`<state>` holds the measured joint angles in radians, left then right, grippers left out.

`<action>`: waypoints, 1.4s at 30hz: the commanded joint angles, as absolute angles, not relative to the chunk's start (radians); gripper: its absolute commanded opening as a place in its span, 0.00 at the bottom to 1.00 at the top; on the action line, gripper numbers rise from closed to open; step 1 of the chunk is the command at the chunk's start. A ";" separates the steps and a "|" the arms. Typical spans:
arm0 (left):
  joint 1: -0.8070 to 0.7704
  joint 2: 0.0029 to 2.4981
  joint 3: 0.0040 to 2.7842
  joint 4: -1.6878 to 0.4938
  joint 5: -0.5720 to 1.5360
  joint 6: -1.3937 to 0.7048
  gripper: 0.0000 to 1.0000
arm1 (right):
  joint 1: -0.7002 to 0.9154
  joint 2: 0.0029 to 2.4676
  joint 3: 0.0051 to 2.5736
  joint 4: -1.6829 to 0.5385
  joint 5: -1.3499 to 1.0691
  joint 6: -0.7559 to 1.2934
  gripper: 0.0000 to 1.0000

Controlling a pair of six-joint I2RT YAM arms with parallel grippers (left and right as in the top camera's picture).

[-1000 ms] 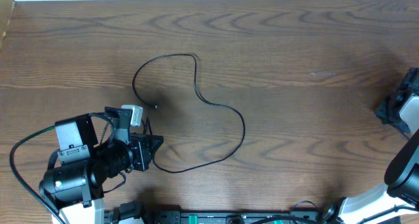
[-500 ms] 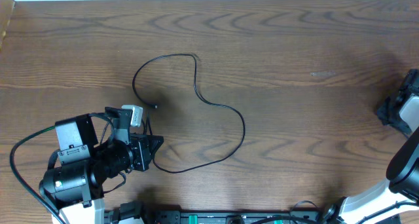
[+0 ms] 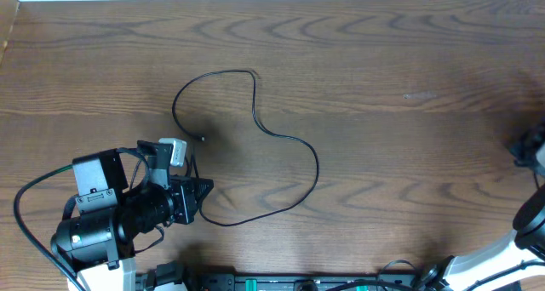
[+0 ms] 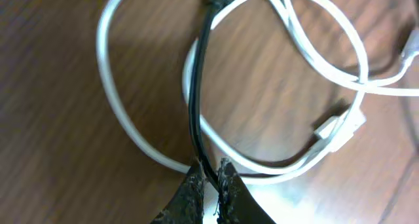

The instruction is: Untangle cables

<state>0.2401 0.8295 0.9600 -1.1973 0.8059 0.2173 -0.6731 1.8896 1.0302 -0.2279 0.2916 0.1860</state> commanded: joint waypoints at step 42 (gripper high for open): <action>0.238 0.829 0.950 -1.192 0.747 0.224 0.40 | -0.207 1.778 1.023 0.243 -1.539 0.391 0.99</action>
